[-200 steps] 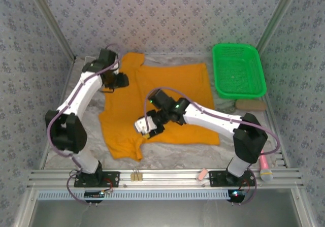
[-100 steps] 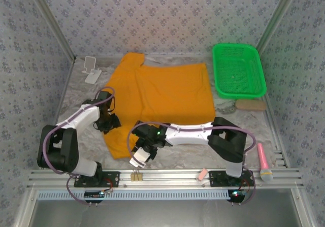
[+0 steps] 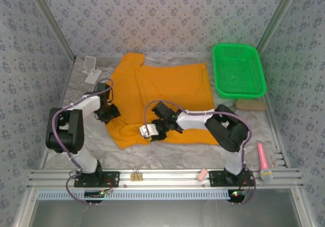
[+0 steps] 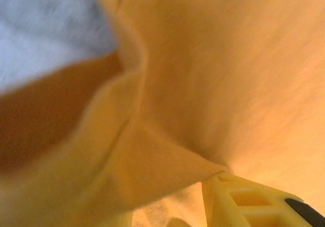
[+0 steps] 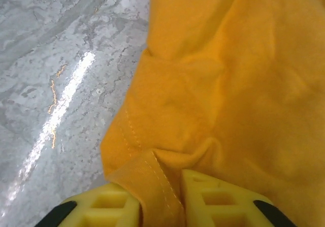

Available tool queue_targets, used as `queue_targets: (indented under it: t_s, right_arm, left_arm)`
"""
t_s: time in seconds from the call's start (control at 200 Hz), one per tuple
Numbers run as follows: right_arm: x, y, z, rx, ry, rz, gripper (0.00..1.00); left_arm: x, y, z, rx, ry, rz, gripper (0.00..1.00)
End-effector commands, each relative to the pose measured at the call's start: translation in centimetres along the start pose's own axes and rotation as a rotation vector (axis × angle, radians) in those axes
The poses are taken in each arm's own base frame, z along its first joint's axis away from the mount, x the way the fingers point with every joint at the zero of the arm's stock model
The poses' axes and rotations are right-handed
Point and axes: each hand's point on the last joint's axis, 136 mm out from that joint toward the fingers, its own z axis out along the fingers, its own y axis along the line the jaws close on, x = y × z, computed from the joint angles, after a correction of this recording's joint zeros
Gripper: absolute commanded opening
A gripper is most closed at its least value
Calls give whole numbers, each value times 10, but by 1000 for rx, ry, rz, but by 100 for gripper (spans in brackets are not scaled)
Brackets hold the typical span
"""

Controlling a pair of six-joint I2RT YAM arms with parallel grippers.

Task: Fold the inside-out t-shirt

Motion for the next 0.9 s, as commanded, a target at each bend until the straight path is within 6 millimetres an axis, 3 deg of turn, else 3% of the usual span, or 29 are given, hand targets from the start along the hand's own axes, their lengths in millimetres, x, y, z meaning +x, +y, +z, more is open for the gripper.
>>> queue_targets:
  t_s: [0.0, 0.105, 0.205, 0.38, 0.485, 0.66, 0.74, 0.78, 0.85, 0.895]
  right_arm:
    - [-31, -7, -8, 82, -97, 23, 30]
    - [-63, 13, -30, 77, -163, -172, 34]
    - [-85, 17, -38, 114, -150, -300, 36]
    - [-97, 21, -13, 111, -150, -343, 39]
    - [-92, 15, 8, 111, -109, -284, 39]
    - [-53, -13, 31, 209, 36, -165, 38]
    - [-39, -14, 38, 205, 70, -111, 32]
    - [-38, -11, 39, 192, 66, -99, 21]
    - [-51, -8, 33, 173, -4, -38, 3]
    - [-68, -8, 21, 134, -95, 42, 0]
  left_arm:
    - [-12, -18, -14, 59, -23, 34, 39]
    - [-6, -16, -32, 58, -25, 46, 40]
    - [19, 2, -47, 11, 15, 33, 40]
    - [70, 25, -51, 3, 85, -1, 41]
    - [100, 24, -43, 14, 160, 12, 41]
    - [130, 15, -23, 10, 202, 25, 41]
    - [141, 16, -16, -4, 222, 25, 41]
    - [144, 18, -15, -5, 225, 20, 41]
    - [144, 20, -16, -5, 219, 25, 41]
    - [139, 24, -21, -26, 207, 27, 38]
